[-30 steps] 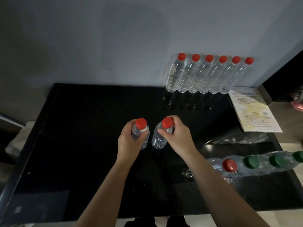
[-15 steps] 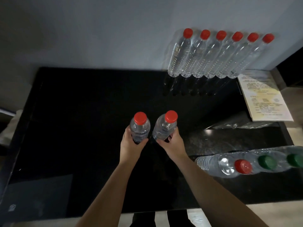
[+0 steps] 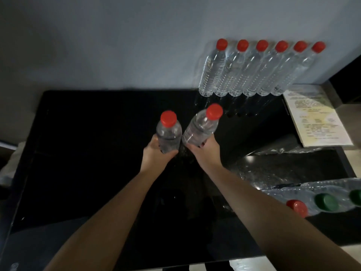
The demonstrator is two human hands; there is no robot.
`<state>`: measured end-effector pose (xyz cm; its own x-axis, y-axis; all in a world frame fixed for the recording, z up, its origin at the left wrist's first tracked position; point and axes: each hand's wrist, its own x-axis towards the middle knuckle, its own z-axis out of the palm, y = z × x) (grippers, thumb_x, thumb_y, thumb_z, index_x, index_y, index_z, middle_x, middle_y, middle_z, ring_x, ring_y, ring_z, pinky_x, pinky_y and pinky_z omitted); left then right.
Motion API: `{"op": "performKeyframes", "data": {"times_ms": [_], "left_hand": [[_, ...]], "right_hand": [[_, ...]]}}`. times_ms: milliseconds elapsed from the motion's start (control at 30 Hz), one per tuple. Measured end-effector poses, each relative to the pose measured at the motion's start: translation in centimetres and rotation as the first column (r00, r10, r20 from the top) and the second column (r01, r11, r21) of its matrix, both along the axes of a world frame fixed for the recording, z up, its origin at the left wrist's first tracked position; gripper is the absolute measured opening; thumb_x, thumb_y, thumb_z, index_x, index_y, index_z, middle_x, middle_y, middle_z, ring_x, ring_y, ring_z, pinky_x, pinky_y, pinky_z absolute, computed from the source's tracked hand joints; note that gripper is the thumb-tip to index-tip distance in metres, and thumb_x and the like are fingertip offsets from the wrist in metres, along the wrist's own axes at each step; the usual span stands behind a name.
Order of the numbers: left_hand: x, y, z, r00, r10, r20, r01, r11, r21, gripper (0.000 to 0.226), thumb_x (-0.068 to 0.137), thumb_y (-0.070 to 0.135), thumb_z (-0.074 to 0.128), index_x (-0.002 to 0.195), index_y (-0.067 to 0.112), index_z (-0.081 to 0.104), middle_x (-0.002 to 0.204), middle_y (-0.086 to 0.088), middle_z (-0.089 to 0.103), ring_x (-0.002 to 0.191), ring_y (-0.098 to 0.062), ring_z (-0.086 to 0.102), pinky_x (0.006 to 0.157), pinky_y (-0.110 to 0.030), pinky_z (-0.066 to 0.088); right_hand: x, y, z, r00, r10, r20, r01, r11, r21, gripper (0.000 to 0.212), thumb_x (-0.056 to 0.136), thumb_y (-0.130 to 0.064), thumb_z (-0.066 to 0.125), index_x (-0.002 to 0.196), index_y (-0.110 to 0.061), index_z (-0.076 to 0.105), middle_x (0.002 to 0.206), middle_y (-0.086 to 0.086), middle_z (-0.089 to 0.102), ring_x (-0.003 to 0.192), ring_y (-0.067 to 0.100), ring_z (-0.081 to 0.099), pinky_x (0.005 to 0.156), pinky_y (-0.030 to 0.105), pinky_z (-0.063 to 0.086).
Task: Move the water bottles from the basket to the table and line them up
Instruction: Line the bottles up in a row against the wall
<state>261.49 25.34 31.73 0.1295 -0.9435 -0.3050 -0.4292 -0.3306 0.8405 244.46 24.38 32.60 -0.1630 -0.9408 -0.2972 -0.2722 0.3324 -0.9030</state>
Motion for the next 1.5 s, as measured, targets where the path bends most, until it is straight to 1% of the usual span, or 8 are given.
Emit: {"op": "performKeyframes", "data": {"times_ms": [100, 367, 600, 833, 1000, 1133, 1367, 1500], "left_hand": [[0.0, -4.7, 1.8, 1.000, -0.001, 0.028, 0.002, 0.999, -0.049, 0.062, 0.072, 0.028, 0.082, 0.125, 0.021, 0.050, 0.106, 0.008, 0.062, 0.096, -0.007, 0.061, 0.079, -0.019, 0.045], [-0.4, -14.1, 1.6, 0.996, -0.012, 0.084, 0.018, 0.998, -0.064, 0.058, 0.075, 0.025, 0.079, 0.124, 0.021, 0.049, 0.093, 0.013, 0.057, 0.076, 0.004, 0.053, 0.059, -0.012, 0.035], [-1.4, -17.8, -1.5, 0.998, 0.041, 0.048, -0.035, 0.992, -0.122, 0.059, 0.071, 0.028, 0.082, 0.122, 0.022, 0.054, 0.093, 0.015, 0.061, 0.079, 0.008, 0.054, 0.063, -0.008, 0.036], [-2.3, -19.1, -2.2, 0.998, 0.041, 0.054, -0.034, 0.991, -0.126, 0.053, 0.074, 0.027, 0.079, 0.120, 0.021, 0.053, 0.093, 0.012, 0.060, 0.075, 0.003, 0.056, 0.046, -0.003, 0.037], [-2.8, -19.2, -2.7, 0.998, 0.042, 0.055, -0.035, 0.991, -0.130, 0.053, 0.074, 0.025, 0.079, 0.120, 0.023, 0.052, 0.090, 0.016, 0.058, 0.076, 0.007, 0.054, 0.058, -0.006, 0.035], [-3.0, -19.1, -3.1, 0.997, 0.024, 0.078, -0.012, 0.989, -0.145, 0.054, 0.074, 0.028, 0.079, 0.121, 0.024, 0.052, 0.092, 0.016, 0.059, 0.077, 0.007, 0.054, 0.060, -0.006, 0.036], [-2.9, -19.0, -3.6, 0.998, -0.014, 0.062, 0.025, 0.986, -0.168, 0.069, 0.073, 0.034, 0.080, 0.132, 0.024, 0.045, 0.108, 0.009, 0.062, 0.094, -0.007, 0.060, 0.070, -0.017, 0.043], [-3.0, -18.6, -4.4, 0.999, -0.024, 0.048, 0.035, 0.973, -0.229, 0.065, 0.077, 0.031, 0.078, 0.132, 0.021, 0.045, 0.113, 0.011, 0.060, 0.102, -0.005, 0.057, 0.080, -0.016, 0.042]], "right_hand": [[0.3, -4.6, 1.5, 0.999, -0.033, -0.015, 0.032, 0.999, -0.039, 0.056, 0.075, -0.025, 0.081, 0.122, -0.028, 0.051, 0.104, -0.015, 0.064, 0.092, -0.004, 0.060, 0.071, 0.010, 0.042], [-0.6, -14.1, 0.4, 0.991, 0.019, -0.129, -0.031, 0.996, -0.087, 0.062, 0.077, -0.021, 0.079, 0.129, -0.025, 0.045, 0.100, -0.018, 0.060, 0.085, -0.008, 0.054, 0.070, 0.010, 0.038], [-1.5, -17.1, -2.8, 0.992, -0.004, -0.128, -0.009, 0.994, -0.106, 0.059, 0.079, -0.020, 0.079, 0.128, -0.021, 0.047, 0.092, -0.019, 0.055, 0.078, -0.011, 0.050, 0.061, 0.007, 0.036], [-1.5, -18.1, -4.2, 0.994, -0.018, -0.110, 0.006, 0.994, -0.106, 0.062, 0.079, -0.020, 0.079, 0.130, -0.022, 0.044, 0.099, -0.015, 0.057, 0.077, -0.010, 0.050, 0.060, 0.008, 0.036], [-1.3, -18.1, -4.8, 0.993, -0.015, -0.118, 0.003, 0.995, -0.104, 0.068, 0.077, -0.024, 0.080, 0.133, -0.025, 0.043, 0.105, -0.014, 0.061, 0.088, 0.002, 0.058, 0.064, 0.010, 0.040], [-1.3, -18.0, -5.0, 0.994, 0.001, -0.111, -0.013, 0.994, -0.108, 0.069, 0.077, -0.024, 0.080, 0.135, -0.027, 0.043, 0.111, -0.013, 0.064, 0.089, -0.001, 0.058, 0.068, 0.010, 0.041], [-1.5, -17.6, -4.5, 0.989, 0.037, -0.141, -0.054, 0.992, -0.118, 0.057, 0.076, -0.028, 0.079, 0.123, -0.034, 0.048, 0.097, -0.025, 0.056, 0.084, -0.013, 0.050, 0.068, 0.009, 0.039], [-1.2, -17.6, -5.5, 0.951, -0.057, -0.305, 0.016, 0.991, -0.134, 0.059, 0.071, -0.037, 0.081, 0.119, -0.030, 0.047, 0.115, -0.013, 0.055, 0.102, 0.005, 0.055, 0.094, 0.035, 0.049]]}}
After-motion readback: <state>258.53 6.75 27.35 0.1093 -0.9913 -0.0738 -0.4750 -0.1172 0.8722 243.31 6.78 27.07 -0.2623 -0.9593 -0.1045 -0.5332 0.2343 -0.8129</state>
